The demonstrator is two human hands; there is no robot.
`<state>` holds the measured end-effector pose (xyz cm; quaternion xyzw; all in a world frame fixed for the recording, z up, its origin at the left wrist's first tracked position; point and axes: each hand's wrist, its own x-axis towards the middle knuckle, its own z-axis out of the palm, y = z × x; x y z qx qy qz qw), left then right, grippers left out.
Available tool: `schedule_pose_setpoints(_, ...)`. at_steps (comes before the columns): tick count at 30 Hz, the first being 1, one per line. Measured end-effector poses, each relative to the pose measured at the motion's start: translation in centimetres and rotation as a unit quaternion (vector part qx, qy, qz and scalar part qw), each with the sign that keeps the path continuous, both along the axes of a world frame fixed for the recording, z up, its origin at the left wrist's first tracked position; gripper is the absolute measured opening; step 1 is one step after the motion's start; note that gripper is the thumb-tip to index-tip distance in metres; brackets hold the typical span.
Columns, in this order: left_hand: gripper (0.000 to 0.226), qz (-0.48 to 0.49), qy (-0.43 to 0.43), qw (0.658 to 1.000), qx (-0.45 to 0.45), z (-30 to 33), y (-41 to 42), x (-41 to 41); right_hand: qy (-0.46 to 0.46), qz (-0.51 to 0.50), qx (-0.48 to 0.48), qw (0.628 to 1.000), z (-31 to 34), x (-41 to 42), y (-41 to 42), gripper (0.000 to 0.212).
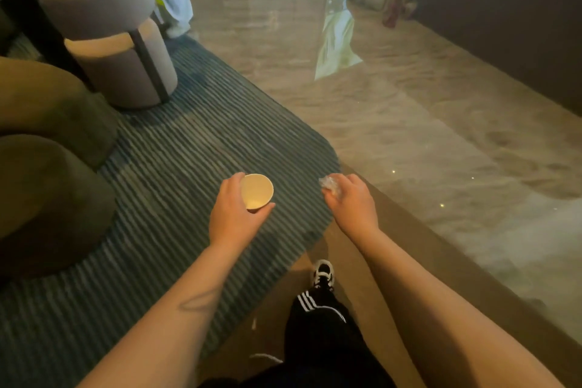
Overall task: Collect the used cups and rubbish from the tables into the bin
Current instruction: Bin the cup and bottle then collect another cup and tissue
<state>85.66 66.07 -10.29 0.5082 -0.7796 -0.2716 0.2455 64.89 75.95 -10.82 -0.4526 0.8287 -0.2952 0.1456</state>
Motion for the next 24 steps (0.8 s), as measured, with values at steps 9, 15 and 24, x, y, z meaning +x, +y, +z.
schedule_pose_setpoints(9, 0.078, 0.057, 0.006, 0.998, 0.013, 2.1, -16.0, -20.5, -0.006, 0.035, 0.06, 0.998, 1.8, -21.4, -16.8, 0.027)
schedule_pose_setpoints(15, 0.079, 0.088, 0.002, 0.996, 0.025, 1.8, -25.4, -28.7, -0.012, 0.071, 0.068, 0.995, 1.3, -30.0, -27.4, 0.034)
schedule_pose_setpoints(24, 0.075, 0.116, 0.019, 0.993, 0.006, -1.9, -46.6, -41.2, -0.011, 0.108, 0.083, 0.991, -2.4, -43.0, -50.0, 0.038)
